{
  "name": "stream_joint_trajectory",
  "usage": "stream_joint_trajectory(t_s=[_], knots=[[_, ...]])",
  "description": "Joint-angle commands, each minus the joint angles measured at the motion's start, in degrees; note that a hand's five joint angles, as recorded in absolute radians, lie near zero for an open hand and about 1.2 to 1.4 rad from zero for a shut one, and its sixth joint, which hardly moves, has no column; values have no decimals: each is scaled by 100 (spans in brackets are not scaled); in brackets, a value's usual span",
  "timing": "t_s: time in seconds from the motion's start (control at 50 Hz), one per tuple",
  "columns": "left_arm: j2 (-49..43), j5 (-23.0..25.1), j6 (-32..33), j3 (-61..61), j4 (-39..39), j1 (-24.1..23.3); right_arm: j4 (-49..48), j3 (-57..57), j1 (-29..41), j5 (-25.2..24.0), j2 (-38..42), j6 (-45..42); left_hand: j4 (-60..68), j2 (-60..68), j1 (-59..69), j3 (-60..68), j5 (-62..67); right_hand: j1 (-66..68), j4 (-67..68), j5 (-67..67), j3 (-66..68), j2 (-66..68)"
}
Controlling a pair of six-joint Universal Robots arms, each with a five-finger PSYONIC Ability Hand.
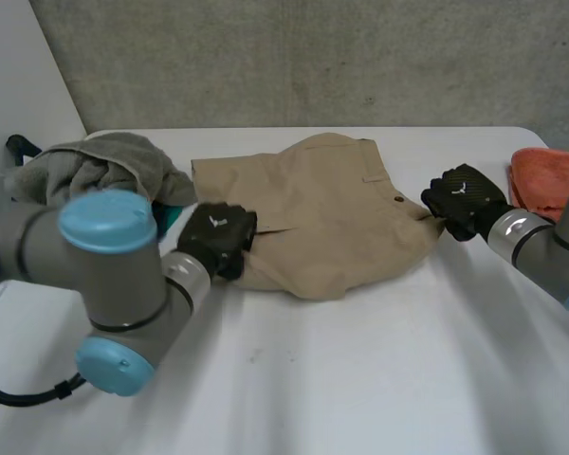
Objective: Fold the laundry.
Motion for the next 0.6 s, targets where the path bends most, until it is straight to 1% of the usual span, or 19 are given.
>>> stream_joint_trajectory(t_s=[0.02, 0.08, 0.1, 0.16, 0.18, 0.2, 0.26, 0.3, 0.36, 0.38, 0.4, 0.44, 0.46, 0.5, 0.52, 0.54, 0.56, 0.58, 0.6], knots=[[1075, 26, -43, -235, -659, 23, 931, 552, -15, 187, -993, -72, 1143, 1158, 1586, 1213, 1255, 1918, 1146, 1393, 1201, 1260], [1506, 44, -43, -341, -1098, 15, 1433, 711, -33, 249, -1372, -142, 1143, 1158, 1586, 1213, 1255, 1918, 1146, 1393, 1201, 1260], [1594, 44, -34, -358, -1195, -3, 1774, 833, -85, 293, -1660, -195, 1143, 1158, 1586, 1213, 1255, 1918, 1146, 1393, 1201, 1260], [1910, 44, -34, -464, -1661, -38, 2277, 1071, -296, 363, -2136, -300, 1143, 1158, 1586, 1213, 1255, 1918, 1146, 1393, 1201, 1260], [1989, 53, -34, -499, -1792, -47, 2583, 1237, -462, 424, -2434, -475, 1143, 1158, 1586, 1213, 1255, 1918, 1146, 1393, 1201, 1260], [2147, 70, -25, -569, -1985, -64, 2717, 1325, -542, 434, -2550, -590, 1143, 1158, 1586, 1213, 1255, 1918, 1146, 1393, 1201, 1260], [2341, 79, -8, -762, -2154, -47, 3033, 1676, -779, 417, -2936, -1072, 1143, 1158, 1586, 1213, 1255, 1918, 1146, 1393, 1201, 1260], [2307, 79, -8, -789, -2040, -21, 2965, 1765, -780, 442, -2955, -1127, 1143, 1158, 1586, 1213, 1255, 1918, 1146, 1393, 1201, 1260], [1991, 62, 27, -780, -1602, 6, 2745, 1845, -745, 486, -2920, -996, 1143, 1158, 1586, 1213, 1255, 1918, 1146, 1393, 1201, 1260], [1842, 62, 36, -763, -1470, 6, 2544, 1871, -666, 504, -2764, -743, 1143, 1158, 1586, 1213, 1255, 1918, 1146, 1393, 1201, 1260], [1466, 53, 45, -719, -1199, 32, 2429, 1863, -587, 504, -2631, -558, 1143, 1158, 1586, 1213, 1255, 1918, 1146, 1393, 1201, 1260], [1165, 79, 36, -623, -1047, 85, 2174, 1801, -359, 522, -2324, -154, 1143, 1158, 1586, 1213, 1255, 1918, 1146, 1393, 1201, 1260], [1016, 70, 28, -552, -968, 111, 1903, 1749, -123, 574, -2079, 231, 1143, 1158, 1586, 1213, 1255, 1918, 1146, 1393, 1201, 1260], [655, 79, 36, -385, -853, 208, 1621, 1643, 98, 697, -1893, 524, 1143, 1158, 1586, 1213, 1255, 1918, 1146, 1393, 1201, 1260], [550, 79, 36, -341, -844, 217, 1498, 1582, 212, 793, -1813, 656, 1143, 1158, 1586, 1213, 1255, 1918, 1146, 1393, 1201, 1260], [488, 79, 36, -297, -844, 225, 1253, 1477, 396, 1046, -1691, 840, 1079, 1094, 1521, 1149, 1190, 1918, 1146, 1393, 1201, 1260], [417, 70, 36, -245, -836, 243, 1111, 1424, 511, 1232, -1620, 903, -1104, -1089, -661, -1033, -992, 1918, 1146, 1393, 1201, 1260], [408, 70, 36, -218, -827, 243, 1005, 1380, 590, 1390, -1567, 929, -2058, -2043, -1615, -1988, -1946, 1918, 1146, 1393, 1201, 1260], [408, 70, 36, -218, -809, 243, 813, 1301, 722, 1722, -1427, 930, -2634, -2619, -2191, -2563, -2522, 1918, 1146, 1393, 1201, 1260]])
